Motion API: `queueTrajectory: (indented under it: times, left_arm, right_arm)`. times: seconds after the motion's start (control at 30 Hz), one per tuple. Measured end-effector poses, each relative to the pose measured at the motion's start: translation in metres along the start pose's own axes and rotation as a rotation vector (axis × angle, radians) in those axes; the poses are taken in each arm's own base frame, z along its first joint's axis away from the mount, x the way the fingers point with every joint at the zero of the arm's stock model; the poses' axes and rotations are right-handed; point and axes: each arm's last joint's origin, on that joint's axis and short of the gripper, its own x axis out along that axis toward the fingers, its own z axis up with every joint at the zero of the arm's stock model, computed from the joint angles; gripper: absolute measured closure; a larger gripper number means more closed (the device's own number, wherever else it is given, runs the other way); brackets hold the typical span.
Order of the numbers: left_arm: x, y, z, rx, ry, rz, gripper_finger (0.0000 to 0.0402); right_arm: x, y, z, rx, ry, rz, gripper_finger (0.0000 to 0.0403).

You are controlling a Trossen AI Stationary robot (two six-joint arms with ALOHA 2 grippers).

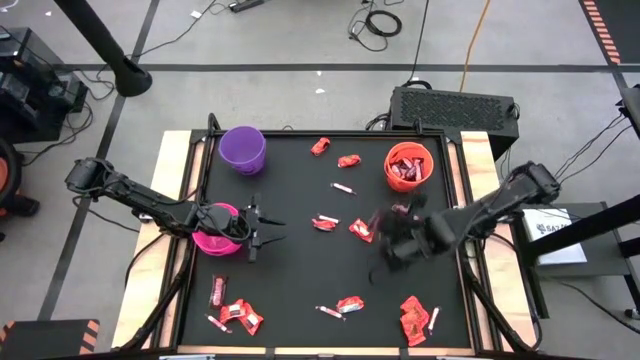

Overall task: Sort candy by brand, put in halloween buckets
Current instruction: Put the brown candy into the orange bucket

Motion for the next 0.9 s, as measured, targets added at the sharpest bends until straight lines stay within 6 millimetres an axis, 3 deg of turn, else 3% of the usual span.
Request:
queueTrajectory:
  times: [0.17, 0.4, 0.67, 0.9]
  left_arm:
    - [0.0, 0.0, 0.0, 0.0, 0.0, 0.0, 0.0226]
    - [0.0, 0.0, 0.0, 0.0, 0.001, 0.0, 0.0226]
    - [0.0, 0.0, -0.001, 0.003, 0.01, 0.0, 0.0226]
    - [0.0, 0.0, -0.003, 0.009, 0.035, 0.0, 0.0226]
  right_arm:
    - [0.019, -0.059, 0.014, 0.094, 0.095, -0.283, 0.0402]
    - [0.07, -0.117, 0.012, 0.212, 0.35, -0.404, 0.0403]
    - [0.1, -0.145, 0.005, 0.195, 0.45, -0.423, 0.0375]
    - [0.108, -0.154, 0.007, 0.19, 0.448, -0.427, 0.0305]
